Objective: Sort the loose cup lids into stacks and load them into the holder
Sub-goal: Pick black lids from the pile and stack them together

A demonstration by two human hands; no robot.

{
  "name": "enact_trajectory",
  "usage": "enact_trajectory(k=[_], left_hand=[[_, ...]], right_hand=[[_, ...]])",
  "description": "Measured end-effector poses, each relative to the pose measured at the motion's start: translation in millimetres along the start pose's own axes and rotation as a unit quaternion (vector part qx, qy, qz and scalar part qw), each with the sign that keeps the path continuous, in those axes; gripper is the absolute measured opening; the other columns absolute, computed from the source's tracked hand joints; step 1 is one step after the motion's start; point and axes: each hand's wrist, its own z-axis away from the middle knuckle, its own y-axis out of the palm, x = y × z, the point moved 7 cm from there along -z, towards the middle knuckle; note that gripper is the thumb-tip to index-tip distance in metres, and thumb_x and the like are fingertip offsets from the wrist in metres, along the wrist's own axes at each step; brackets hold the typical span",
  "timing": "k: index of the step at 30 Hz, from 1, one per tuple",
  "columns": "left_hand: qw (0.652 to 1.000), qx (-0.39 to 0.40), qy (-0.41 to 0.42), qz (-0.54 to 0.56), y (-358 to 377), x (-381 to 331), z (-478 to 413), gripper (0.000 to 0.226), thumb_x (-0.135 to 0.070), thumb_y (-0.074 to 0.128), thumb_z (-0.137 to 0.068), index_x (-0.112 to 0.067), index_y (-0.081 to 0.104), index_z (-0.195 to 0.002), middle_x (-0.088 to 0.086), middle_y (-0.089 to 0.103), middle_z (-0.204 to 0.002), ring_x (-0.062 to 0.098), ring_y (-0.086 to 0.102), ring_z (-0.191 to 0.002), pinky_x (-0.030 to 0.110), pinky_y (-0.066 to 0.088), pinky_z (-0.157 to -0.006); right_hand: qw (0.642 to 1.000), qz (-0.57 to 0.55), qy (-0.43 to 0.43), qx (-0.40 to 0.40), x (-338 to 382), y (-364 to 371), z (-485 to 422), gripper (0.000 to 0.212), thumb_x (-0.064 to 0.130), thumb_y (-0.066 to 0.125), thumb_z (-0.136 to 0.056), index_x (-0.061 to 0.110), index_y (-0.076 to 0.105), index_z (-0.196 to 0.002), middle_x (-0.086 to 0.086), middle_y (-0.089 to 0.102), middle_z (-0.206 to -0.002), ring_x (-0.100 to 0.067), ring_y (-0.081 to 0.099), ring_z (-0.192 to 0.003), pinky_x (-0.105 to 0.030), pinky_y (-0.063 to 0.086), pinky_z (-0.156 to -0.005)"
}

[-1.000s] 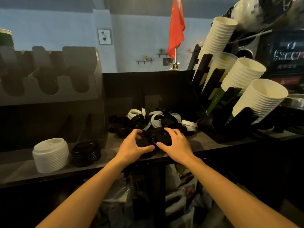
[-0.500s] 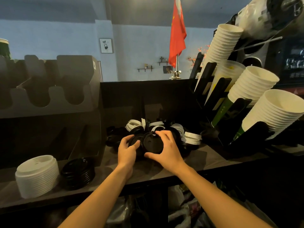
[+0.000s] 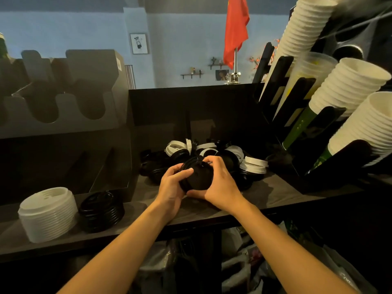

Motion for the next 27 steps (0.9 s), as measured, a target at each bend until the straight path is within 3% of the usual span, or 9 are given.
enact_trajectory(k=[1,3,8,12,16,21,27], left_hand=[[1.0,0.007,-0.005,-0.001,1.5,-0.2,0.6,0.045,-0.008,0.073,-0.078,-0.006,0.064,-0.122,0.017,0.072,-0.116,0.034,0.07,-0.108,0.042,0.059,-0.08],[1.0,0.02,-0.005,-0.017,4.1,-1.1,2.7,0.048,-0.003,0.071,-0.077,-0.007,0.067,-0.125,0.019,0.071,-0.119,0.035,0.069,-0.111,0.044,0.058,-0.087],[1.0,0.025,-0.018,0.008,3.5,-2.9,5.1,0.036,0.009,0.06,-0.083,-0.003,0.066,-0.116,0.019,0.07,-0.111,0.036,0.069,-0.104,0.04,0.059,-0.075],[0.998,0.033,-0.023,0.051,2.7,-6.5,7.9,0.05,0.005,0.061,-0.067,-0.002,0.063,-0.116,0.022,0.067,-0.111,0.035,0.068,-0.102,0.04,0.057,-0.075],[0.997,0.036,-0.031,0.059,3.8,-7.0,11.7,0.062,0.003,0.059,-0.064,0.002,0.06,-0.126,0.022,0.067,-0.121,0.035,0.065,-0.11,0.04,0.056,-0.077],[0.999,0.033,-0.034,0.016,9.3,-1.6,13.0,0.041,-0.006,0.07,-0.081,-0.004,0.066,-0.122,0.015,0.073,-0.117,0.029,0.07,-0.108,0.035,0.058,-0.08],[0.999,0.031,-0.028,-0.01,6.8,1.3,11.1,0.031,-0.014,0.068,-0.092,-0.006,0.068,-0.123,0.013,0.074,-0.118,0.026,0.07,-0.111,0.035,0.057,-0.086]], right_hand=[[1.0,0.006,-0.008,0.005,0.9,1.6,0.1,0.095,0.05,0.092,-0.058,0.025,0.036,-0.131,0.01,0.037,-0.132,-0.007,0.045,-0.115,-0.029,0.049,-0.094],[1.0,0.013,-0.015,0.008,2.4,3.2,0.2,0.094,0.05,0.092,-0.059,0.026,0.034,-0.13,0.01,0.034,-0.132,-0.008,0.045,-0.114,-0.031,0.051,-0.092],[0.999,-0.028,-0.004,0.028,1.6,4.7,0.3,0.091,0.049,0.091,-0.061,0.03,0.034,-0.129,0.012,0.028,-0.131,-0.007,0.041,-0.118,-0.027,0.046,-0.096],[0.993,-0.107,0.04,0.031,-3.0,3.0,0.8,0.051,0.046,0.071,-0.087,0.034,0.041,-0.127,0.011,0.04,-0.13,-0.005,0.045,-0.119,-0.018,0.041,-0.091],[0.99,-0.137,0.04,0.009,-5.1,-0.6,0.7,0.029,0.031,0.063,-0.097,0.034,0.049,-0.122,0.009,0.058,-0.113,-0.011,0.062,-0.103,-0.029,0.057,-0.085],[0.986,-0.156,0.029,-0.044,-4.2,-13.2,4.4,0.028,0.019,0.069,-0.093,0.027,0.056,-0.117,0.015,0.058,-0.104,-0.004,0.063,-0.096,-0.015,0.054,-0.078],[0.988,-0.142,0.033,-0.045,-9.4,-13.5,4.8,0.027,0.021,0.071,-0.091,0.024,0.06,-0.116,0.007,0.065,-0.104,-0.008,0.065,-0.094,-0.03,0.059,-0.083]])
